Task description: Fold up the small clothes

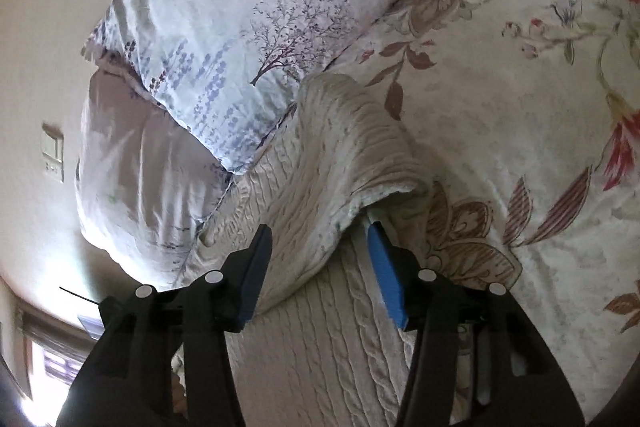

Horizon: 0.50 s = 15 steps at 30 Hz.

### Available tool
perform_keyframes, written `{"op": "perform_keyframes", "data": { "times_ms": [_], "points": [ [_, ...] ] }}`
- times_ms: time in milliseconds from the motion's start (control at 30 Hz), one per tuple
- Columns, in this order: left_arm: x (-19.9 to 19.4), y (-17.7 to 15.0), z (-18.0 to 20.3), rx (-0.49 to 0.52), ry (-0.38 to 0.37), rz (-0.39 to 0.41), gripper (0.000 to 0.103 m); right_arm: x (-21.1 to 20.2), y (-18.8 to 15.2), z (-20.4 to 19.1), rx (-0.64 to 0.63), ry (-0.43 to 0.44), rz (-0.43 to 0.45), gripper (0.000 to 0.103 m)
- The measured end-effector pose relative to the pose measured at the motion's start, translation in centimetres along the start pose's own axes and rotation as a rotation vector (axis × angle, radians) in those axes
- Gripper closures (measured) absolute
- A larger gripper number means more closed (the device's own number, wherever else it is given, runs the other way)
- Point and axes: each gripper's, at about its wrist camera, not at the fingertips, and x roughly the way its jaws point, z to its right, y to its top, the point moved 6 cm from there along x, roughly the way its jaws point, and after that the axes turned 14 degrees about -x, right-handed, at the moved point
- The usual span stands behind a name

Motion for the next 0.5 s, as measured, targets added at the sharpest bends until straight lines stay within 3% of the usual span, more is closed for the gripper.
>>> {"op": "perform_keyframes", "data": {
  "times_ms": [133,267,333,367,500],
  "points": [
    [-2.2,2.9,-2.2,-0.011,0.047,0.140,0.094,0.9,-0.3,-0.2,0.013,0.020,-0.012,0.054],
    [-1.5,3.0,-4.8,-0.068,0.061,0.089,0.094,2.1,0.1,-0.2,0.018,0.009,-0.012,0.058],
    [-1.0,2.7,-5.2,-0.068,0.072,0.078,0.094,2.6,0.3,0.0,0.008,-0.035,-0.006,0.070],
    [-0.6,2.5,-5.3,-0.063,0.083,0.075,0.094,2.8,0.3,0.3,0.007,-0.066,-0.003,0.083],
    [-0.1,1.7,-5.7,-0.043,0.105,0.070,0.088,2.8,0.0,0.9,0.020,-0.135,0.007,0.090]
  ]
}}
